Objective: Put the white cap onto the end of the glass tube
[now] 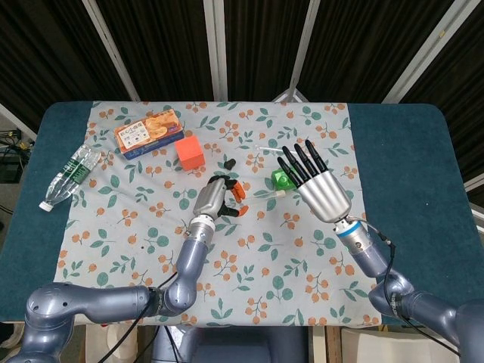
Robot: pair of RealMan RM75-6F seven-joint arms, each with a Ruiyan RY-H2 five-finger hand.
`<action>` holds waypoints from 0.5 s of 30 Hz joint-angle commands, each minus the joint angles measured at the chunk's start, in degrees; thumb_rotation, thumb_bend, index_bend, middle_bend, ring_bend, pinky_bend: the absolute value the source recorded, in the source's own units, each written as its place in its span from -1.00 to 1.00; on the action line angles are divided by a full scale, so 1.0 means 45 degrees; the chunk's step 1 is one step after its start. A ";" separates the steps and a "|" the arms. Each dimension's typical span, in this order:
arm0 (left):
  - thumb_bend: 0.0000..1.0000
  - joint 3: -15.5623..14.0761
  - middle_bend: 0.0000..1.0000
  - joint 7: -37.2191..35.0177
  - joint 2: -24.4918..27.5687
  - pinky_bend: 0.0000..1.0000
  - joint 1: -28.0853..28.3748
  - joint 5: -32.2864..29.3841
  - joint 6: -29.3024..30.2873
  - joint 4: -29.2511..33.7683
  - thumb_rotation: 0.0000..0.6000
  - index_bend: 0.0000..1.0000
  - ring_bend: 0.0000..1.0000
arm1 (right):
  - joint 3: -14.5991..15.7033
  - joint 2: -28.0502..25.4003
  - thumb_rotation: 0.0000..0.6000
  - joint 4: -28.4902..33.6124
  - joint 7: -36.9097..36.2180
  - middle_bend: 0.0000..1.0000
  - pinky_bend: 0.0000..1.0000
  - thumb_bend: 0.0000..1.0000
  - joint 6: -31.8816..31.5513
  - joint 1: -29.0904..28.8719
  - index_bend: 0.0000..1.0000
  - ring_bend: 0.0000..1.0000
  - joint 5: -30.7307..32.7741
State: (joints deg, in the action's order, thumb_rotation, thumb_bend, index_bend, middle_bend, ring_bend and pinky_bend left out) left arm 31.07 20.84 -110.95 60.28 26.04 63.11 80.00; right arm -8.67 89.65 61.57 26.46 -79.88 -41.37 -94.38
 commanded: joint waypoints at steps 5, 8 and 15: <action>0.35 -0.0490 0.11 0.0010 0.0131 -0.99 -0.0304 0.0368 -0.0068 0.0152 1.00 0.17 -0.72 | -0.0052 -0.0144 1.00 0.0112 0.0146 -0.94 -1.00 -0.12 0.0019 0.0100 -0.82 -1.00 0.0109; 0.35 -0.0846 0.11 0.0042 0.0207 -0.99 -0.0444 0.0690 -0.0168 0.0232 1.00 0.17 -0.72 | -0.0092 -0.0211 1.00 0.0193 0.0239 -0.94 -1.00 -0.12 0.0021 0.0174 -0.82 -1.00 0.0205; 0.35 -0.1792 0.11 0.0116 0.0488 -0.99 -0.0825 0.1480 -0.0580 0.0281 1.00 0.17 -0.72 | -0.0251 -0.0468 1.00 0.0313 0.0342 -0.94 -1.00 -0.12 0.0050 0.0276 -0.82 -1.00 0.0423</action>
State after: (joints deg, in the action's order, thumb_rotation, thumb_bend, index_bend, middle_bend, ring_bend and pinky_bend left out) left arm 23.74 21.23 -109.15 57.01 32.02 61.02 81.23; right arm -9.67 87.65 62.92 27.98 -79.71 -40.16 -92.62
